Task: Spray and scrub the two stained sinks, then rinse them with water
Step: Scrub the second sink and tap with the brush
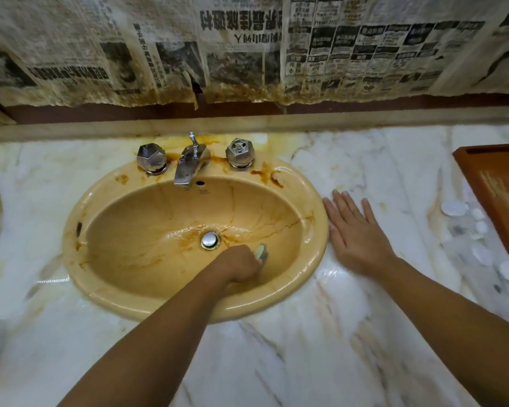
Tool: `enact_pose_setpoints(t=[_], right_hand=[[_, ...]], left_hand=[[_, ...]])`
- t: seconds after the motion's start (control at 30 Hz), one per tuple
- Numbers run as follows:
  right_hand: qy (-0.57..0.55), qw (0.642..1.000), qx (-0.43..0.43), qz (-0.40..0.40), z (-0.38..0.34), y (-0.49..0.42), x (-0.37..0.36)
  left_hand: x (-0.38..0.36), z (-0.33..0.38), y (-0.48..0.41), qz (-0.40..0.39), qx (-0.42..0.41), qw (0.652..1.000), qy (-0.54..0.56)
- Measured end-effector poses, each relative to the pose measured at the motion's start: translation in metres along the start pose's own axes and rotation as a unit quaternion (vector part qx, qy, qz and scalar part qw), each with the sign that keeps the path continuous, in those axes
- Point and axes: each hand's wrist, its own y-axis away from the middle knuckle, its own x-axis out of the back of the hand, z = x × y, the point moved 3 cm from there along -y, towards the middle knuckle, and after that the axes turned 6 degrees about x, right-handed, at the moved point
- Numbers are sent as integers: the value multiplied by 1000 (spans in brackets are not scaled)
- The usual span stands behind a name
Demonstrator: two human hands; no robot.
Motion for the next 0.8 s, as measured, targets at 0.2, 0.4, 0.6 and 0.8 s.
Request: enact_pose_setpoints(t=[0.2,0.4,0.6,0.8], right_hand=[[-4,1000,20,-1,12,-32,8],[-23,999,33,-4,18,-72,15],[-25,999,36,15,19,-80,14],[-17,999,37,21,21,-81,12]], left_hand=[[-7,0,4,-28,2,997,66],[-5,16,-7,40,11,999,35],[-12,0,-1,27,31,999,1],[-1,42,-7,45,29,984,170]])
